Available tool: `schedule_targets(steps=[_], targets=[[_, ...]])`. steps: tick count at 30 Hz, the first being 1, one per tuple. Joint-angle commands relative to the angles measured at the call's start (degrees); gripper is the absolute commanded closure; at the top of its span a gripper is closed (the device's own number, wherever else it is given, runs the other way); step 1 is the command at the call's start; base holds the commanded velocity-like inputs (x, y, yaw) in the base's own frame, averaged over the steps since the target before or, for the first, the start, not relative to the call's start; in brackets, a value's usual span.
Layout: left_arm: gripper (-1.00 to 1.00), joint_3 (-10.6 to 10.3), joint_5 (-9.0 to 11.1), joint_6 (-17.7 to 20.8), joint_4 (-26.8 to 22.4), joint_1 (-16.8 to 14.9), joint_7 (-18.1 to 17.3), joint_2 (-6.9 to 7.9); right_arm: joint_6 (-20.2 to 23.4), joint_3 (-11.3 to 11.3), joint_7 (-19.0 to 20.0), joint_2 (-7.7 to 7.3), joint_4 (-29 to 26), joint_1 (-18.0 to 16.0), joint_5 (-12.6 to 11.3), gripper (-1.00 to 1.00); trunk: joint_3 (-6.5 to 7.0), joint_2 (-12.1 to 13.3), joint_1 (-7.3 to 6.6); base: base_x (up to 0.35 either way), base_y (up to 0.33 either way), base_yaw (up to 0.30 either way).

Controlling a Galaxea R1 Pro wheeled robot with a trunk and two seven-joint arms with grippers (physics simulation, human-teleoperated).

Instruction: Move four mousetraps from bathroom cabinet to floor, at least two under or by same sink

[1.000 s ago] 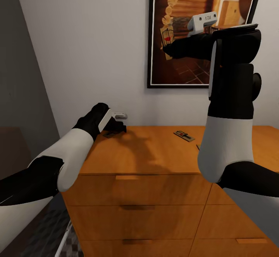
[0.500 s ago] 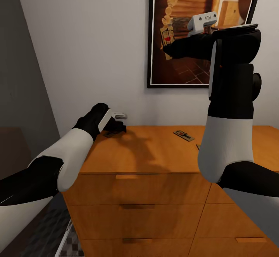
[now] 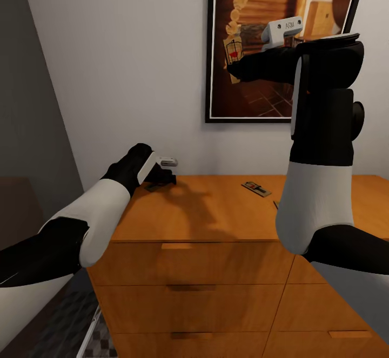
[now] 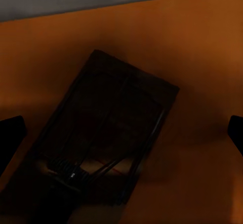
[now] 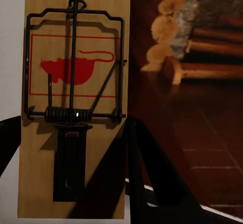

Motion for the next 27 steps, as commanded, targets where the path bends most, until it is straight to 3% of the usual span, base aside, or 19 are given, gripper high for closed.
schedule_targets(steps=[1,10,18,27], targets=[[-1.0,-0.63,0.14,0.2,0.29,0.0,0.21,0.07,0.21,-0.11,0.47,0.06,-0.05,-0.06,0.42,1.0,-0.08,-0.02,0.0,0.0,0.0,0.0],[-1.0,-1.2,0.14,0.2,0.29,0.0,0.28,0.14,0.21,-0.11,0.47,0.06,-0.08,-0.06,0.42,1.0,-0.08,-0.02,0.0,0.0,0.0,0.0],[-1.0,-3.58,0.14,0.2,0.29,0.0,0.32,0.16,0.21,-0.11,0.47,0.06,-0.1,-0.06,0.41,1.0,-0.44,-0.82,0.44,0.0,0.0,0.0],[-1.0,-4.42,0.14,0.2,0.29,0.02,0.34,0.17,0.21,-0.11,0.47,0.06,-0.09,-0.06,0.42,1.0,-0.44,-0.82,0.44,0.0,0.0,0.0]])
